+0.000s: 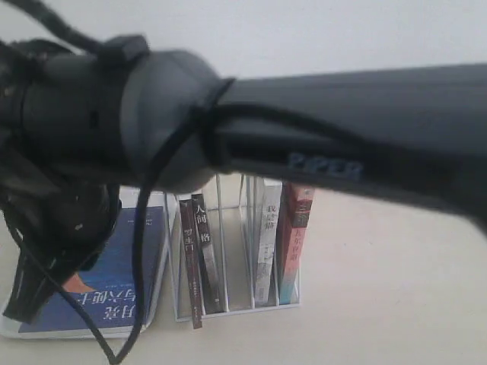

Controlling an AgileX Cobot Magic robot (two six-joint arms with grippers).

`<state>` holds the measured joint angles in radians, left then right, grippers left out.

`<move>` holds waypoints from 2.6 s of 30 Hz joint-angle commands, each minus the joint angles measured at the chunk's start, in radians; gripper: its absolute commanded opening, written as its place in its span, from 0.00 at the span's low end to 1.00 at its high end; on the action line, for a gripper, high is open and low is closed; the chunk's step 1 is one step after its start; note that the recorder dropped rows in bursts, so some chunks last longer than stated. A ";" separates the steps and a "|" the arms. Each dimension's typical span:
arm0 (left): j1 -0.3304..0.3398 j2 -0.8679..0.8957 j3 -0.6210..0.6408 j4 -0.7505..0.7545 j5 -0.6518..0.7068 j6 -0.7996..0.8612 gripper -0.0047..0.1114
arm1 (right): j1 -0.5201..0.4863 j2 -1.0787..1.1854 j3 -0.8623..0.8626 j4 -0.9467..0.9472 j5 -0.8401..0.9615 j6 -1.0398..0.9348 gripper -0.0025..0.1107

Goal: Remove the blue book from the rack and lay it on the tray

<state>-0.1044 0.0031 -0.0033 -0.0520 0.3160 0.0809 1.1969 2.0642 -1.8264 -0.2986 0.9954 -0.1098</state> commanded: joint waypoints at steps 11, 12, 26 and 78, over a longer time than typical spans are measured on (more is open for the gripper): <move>0.004 -0.003 0.003 0.001 -0.002 -0.007 0.08 | -0.001 -0.385 0.004 -0.454 0.226 0.330 0.02; 0.004 -0.003 0.003 0.001 -0.002 -0.007 0.08 | -0.001 -0.408 0.011 -0.454 0.226 0.342 0.02; 0.004 -0.003 0.003 0.001 -0.002 -0.007 0.08 | -0.001 -0.811 0.528 -0.771 0.226 0.719 0.02; 0.004 -0.003 0.003 0.001 -0.002 -0.007 0.08 | -0.074 -1.495 0.914 -0.517 0.006 0.635 0.02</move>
<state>-0.1044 0.0031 -0.0033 -0.0520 0.3160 0.0809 1.1782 0.5824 -0.9173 -0.7994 1.0212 0.5320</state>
